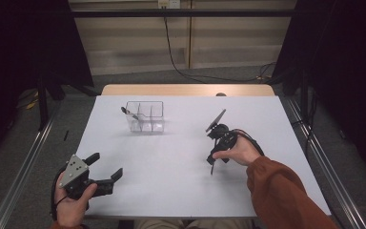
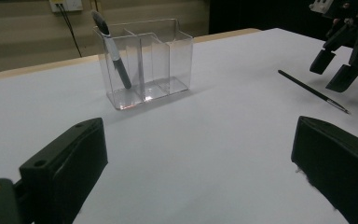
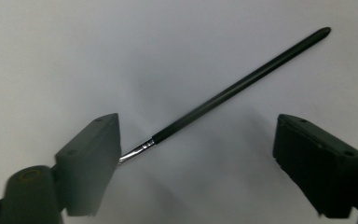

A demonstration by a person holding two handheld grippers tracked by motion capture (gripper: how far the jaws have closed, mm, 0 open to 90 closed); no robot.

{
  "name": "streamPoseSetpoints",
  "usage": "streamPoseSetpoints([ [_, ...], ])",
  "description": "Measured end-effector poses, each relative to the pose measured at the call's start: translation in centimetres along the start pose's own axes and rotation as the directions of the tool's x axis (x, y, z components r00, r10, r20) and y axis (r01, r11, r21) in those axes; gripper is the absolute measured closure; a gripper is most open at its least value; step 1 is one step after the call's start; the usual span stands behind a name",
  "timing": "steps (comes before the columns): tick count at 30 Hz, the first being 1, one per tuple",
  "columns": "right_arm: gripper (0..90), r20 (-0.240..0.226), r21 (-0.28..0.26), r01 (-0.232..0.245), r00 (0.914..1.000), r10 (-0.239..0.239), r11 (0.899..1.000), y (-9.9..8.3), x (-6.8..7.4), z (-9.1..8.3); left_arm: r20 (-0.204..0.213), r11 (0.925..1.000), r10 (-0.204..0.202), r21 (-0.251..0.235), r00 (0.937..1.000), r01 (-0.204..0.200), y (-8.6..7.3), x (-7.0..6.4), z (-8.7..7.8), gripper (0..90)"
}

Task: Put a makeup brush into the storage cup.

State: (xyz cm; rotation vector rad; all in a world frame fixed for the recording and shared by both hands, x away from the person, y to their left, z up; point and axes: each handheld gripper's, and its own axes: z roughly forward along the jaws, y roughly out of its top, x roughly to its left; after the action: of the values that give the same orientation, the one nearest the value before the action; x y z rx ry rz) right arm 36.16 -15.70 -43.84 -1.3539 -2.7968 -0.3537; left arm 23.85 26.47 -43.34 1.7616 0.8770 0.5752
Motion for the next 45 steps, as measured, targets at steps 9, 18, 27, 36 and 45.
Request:
streamPoseSetpoints([
  [9,28.1,-0.004,0.030,0.006,1.0000,-0.006,1.000,0.1,0.5,0.6,-0.006,1.0000,0.004,0.004,1.0000,-0.004,0.0,0.0,0.1,3.4],
  [18,32.9,0.002,0.071,0.011,0.9999,-0.011,0.997,0.2,1.0,1.4,-0.006,0.9999,0.007,0.013,1.0000,-0.007,-0.1,0.1,0.1,3.4],
  [27,36.3,0.066,0.078,0.048,0.9964,-0.054,0.996,0.2,1.7,1.7,0.003,1.0000,0.003,0.009,1.0000,-0.003,-0.1,0.0,0.1,3.4],
  [36,52.7,0.071,0.095,0.035,0.9966,-0.042,0.995,0.3,1.5,1.5,0.001,0.9999,0.004,0.012,1.0000,-0.004,-0.1,0.0,0.0,3.4],
  [45,74.5,0.071,0.122,0.015,0.9972,-0.024,0.992,0.4,1.2,1.2,0.010,0.9999,0.008,0.013,0.9999,-0.008,-0.1,-0.1,0.0,3.3],
])
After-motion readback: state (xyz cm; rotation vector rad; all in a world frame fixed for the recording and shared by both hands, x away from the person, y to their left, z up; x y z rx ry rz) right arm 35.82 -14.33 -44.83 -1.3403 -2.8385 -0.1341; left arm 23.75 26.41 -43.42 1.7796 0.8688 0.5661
